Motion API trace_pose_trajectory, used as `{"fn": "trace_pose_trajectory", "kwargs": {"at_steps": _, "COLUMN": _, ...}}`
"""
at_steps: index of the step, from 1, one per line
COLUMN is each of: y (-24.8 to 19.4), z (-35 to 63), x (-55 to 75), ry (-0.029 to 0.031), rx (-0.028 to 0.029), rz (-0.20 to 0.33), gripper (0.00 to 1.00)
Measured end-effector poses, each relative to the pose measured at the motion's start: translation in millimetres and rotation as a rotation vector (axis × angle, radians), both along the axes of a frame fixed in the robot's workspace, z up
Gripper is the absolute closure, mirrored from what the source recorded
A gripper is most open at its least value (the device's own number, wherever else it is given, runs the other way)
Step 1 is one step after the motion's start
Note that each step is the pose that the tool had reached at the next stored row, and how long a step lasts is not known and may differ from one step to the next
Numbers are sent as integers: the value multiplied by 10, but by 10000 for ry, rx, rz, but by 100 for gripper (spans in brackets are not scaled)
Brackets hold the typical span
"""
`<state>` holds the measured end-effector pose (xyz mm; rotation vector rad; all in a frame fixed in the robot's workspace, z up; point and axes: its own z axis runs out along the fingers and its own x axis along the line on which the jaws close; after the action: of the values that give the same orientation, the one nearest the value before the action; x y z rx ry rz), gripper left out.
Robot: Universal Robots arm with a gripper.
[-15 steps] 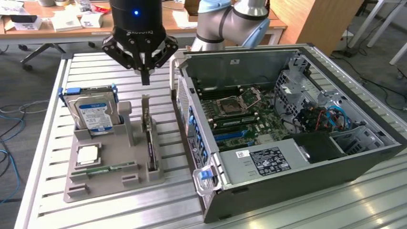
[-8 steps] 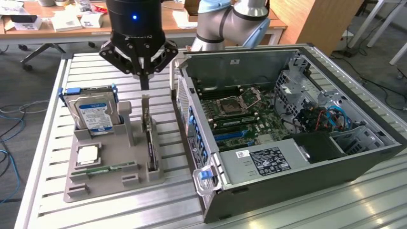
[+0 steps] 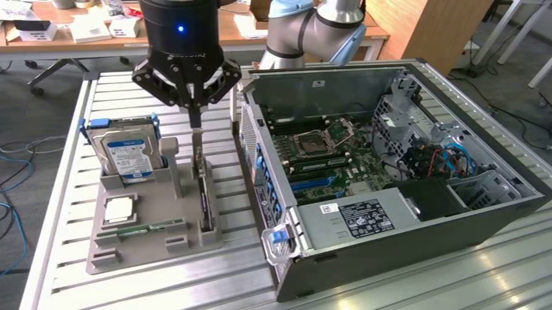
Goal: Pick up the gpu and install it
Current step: 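Reach for the gpu, then pick up the gpu and move the gpu toward the slot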
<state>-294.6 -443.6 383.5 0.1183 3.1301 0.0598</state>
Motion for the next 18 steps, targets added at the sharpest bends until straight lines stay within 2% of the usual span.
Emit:
{"fn": "trace_pose_trajectory", "kwargs": {"at_steps": 8, "y": -82, "z": -7, "x": -17, "ry": 9, "rx": -42, "rz": 0, "gripper": 89}}
{"fn": "trace_pose_trajectory", "kwargs": {"at_steps": 18, "y": -86, "z": -9, "x": -18, "ry": 9, "rx": -46, "rz": 0, "gripper": 89}}
